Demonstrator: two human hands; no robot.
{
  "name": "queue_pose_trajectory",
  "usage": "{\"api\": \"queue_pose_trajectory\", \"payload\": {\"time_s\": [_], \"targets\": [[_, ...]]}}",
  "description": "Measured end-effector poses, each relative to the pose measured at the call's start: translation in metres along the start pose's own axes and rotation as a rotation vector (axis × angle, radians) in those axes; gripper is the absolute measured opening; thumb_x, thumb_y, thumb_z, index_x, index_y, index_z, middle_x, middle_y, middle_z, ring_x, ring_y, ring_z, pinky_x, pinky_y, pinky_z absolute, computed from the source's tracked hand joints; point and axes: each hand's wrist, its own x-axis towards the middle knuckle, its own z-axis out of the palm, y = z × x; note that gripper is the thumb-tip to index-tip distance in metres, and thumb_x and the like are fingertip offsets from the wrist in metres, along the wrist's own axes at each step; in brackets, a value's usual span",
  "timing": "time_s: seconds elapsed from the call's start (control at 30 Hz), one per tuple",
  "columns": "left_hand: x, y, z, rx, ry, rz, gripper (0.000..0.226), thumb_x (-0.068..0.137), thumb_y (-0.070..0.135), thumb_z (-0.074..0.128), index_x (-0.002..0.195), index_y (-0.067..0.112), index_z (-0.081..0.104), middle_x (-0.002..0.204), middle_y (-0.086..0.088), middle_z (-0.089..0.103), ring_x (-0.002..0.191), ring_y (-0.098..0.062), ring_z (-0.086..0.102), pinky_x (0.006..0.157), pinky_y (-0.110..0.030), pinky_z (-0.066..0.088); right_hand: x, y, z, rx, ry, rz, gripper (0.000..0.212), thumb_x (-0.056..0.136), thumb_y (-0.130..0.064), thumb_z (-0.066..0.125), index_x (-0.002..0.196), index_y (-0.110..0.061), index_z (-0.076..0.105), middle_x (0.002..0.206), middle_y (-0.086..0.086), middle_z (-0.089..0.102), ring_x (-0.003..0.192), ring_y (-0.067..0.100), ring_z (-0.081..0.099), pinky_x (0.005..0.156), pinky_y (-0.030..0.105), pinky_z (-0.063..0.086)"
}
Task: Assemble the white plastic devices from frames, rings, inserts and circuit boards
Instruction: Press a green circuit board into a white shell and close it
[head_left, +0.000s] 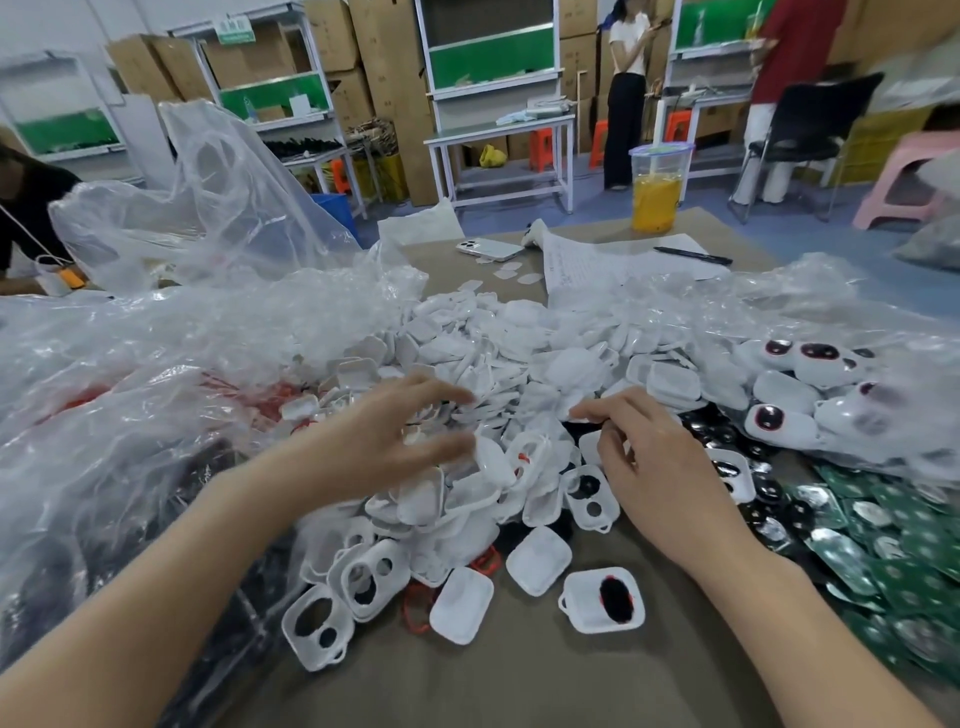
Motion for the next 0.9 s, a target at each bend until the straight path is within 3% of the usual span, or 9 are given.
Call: {"api": "queue_pose_trajectory", "payload": {"time_s": [0.1,0.17,0.3,0.5,0.73,0.9], "targets": [[-0.016,0.018,0.028,-0.004,-0.059,0.034,0.079,0.075,0.092,0.048,0.144,0.068,0.017,0.159,0.032,0.011,0.145,0.004,0.018,0.112,-0.033,0.026,0.0,0.001,0.0,0.006,0.006,-0.002,0.031,0.101,-0.014,0.046,0.12,-0.028,0.065,0.113,-0.015,0.055,0.08,0.009,0.058,0.075,0.032,0.05],[-0.023,0.018,0.048,0.107,-0.013,0.055,0.083,0.076,0.088,0.05,0.146,0.067,0.01,0.162,0.027,0.001,0.149,-0.003,0.012,0.114,-0.035,0.025,0.0,0.002,0.0,0.009,0.011,-0.001,0.031,0.101,-0.014,0.046,0.12,-0.029,0.065,0.112,-0.016,0.055,0.079,0.007,0.057,0.075,0.03,0.049],[-0.018,-0.001,0.054,0.202,0.159,0.039,0.073,0.083,0.079,0.046,0.148,0.051,0.027,0.162,0.017,0.019,0.143,-0.016,0.035,0.11,-0.039,0.038,0.0,0.002,0.0,0.019,0.012,-0.006,0.031,0.1,-0.013,0.046,0.119,-0.028,0.065,0.112,-0.014,0.056,0.081,0.008,0.055,0.075,0.027,0.046],[0.001,-0.025,0.037,0.279,0.231,-0.05,0.062,0.084,0.051,0.074,0.139,0.03,0.054,0.15,-0.001,0.043,0.129,-0.03,0.05,0.1,-0.046,0.048,-0.002,0.001,-0.001,0.012,0.011,-0.01,0.03,0.1,-0.012,0.046,0.119,-0.026,0.065,0.112,-0.011,0.056,0.078,0.01,0.056,0.076,0.031,0.048],[0.005,-0.027,0.032,0.281,0.217,-0.07,0.064,0.085,0.033,0.08,0.142,0.034,0.05,0.153,0.001,0.04,0.133,-0.025,0.048,0.102,-0.043,0.046,-0.002,0.001,-0.002,0.015,0.015,-0.017,0.03,0.1,-0.011,0.046,0.118,-0.026,0.065,0.113,-0.011,0.057,0.085,0.014,0.058,0.077,0.036,0.05],[0.004,-0.023,0.031,0.25,0.165,-0.107,0.072,0.084,0.025,0.079,0.145,0.038,0.044,0.159,0.003,0.028,0.14,-0.026,0.039,0.111,-0.044,0.037,-0.001,0.002,-0.001,0.012,0.025,-0.026,0.03,0.099,-0.012,0.045,0.117,-0.025,0.065,0.112,-0.011,0.057,0.085,0.013,0.058,0.077,0.036,0.051]]}}
